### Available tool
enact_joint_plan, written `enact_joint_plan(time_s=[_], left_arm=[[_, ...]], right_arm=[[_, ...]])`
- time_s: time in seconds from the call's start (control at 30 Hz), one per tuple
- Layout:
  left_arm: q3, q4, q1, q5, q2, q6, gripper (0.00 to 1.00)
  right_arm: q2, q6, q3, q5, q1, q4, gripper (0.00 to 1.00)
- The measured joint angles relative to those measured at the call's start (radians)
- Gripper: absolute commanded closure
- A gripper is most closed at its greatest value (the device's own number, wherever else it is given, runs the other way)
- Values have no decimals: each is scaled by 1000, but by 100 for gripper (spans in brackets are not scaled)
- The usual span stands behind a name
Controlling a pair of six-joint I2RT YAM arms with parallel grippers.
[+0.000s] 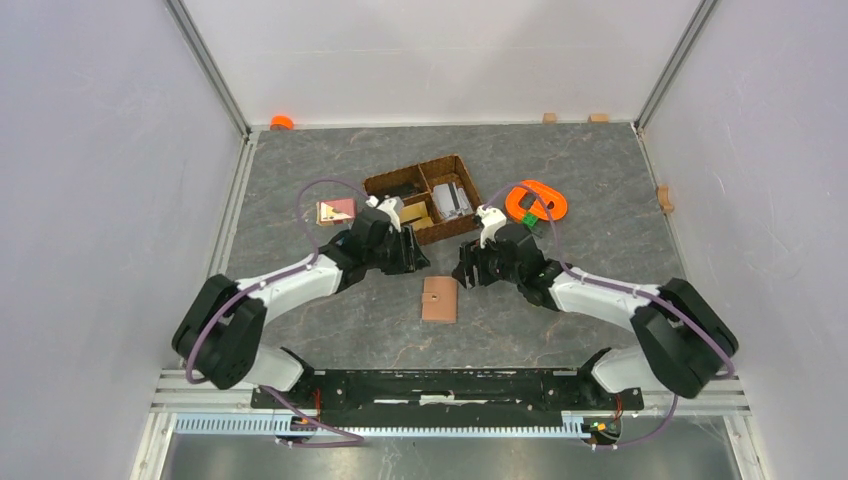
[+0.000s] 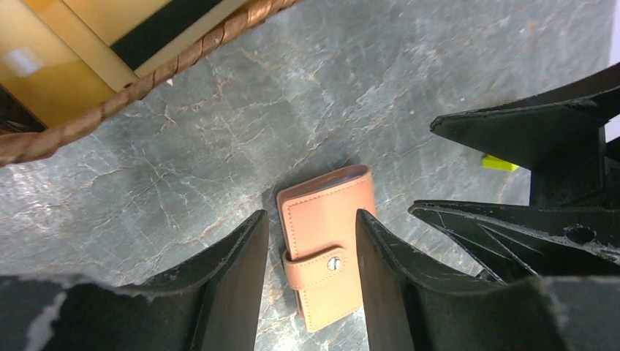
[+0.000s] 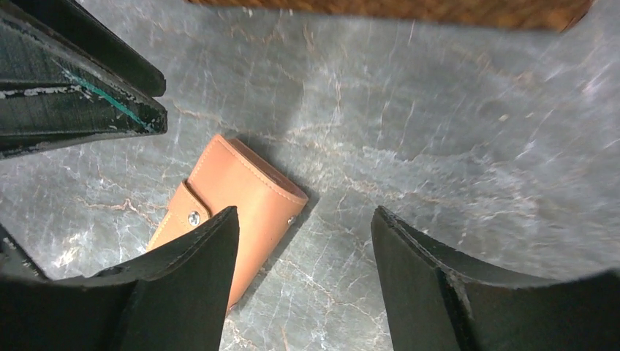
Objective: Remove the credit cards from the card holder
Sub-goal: Open the card holder at the center of the board.
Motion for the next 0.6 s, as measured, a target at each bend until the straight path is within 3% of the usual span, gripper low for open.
enact_joint_plan(time_s=[0.2, 0.43, 0.6], left_arm=[[25, -33, -1, 60, 108, 0, 47], [63, -63, -13, 103, 187, 0, 50], [61, -63, -28, 124, 218, 0, 49]], right_arm=[[121, 113, -27, -180, -60, 56, 27], [148, 178, -52, -274, -66, 97, 28], [183, 192, -53, -312, -46, 149, 37]])
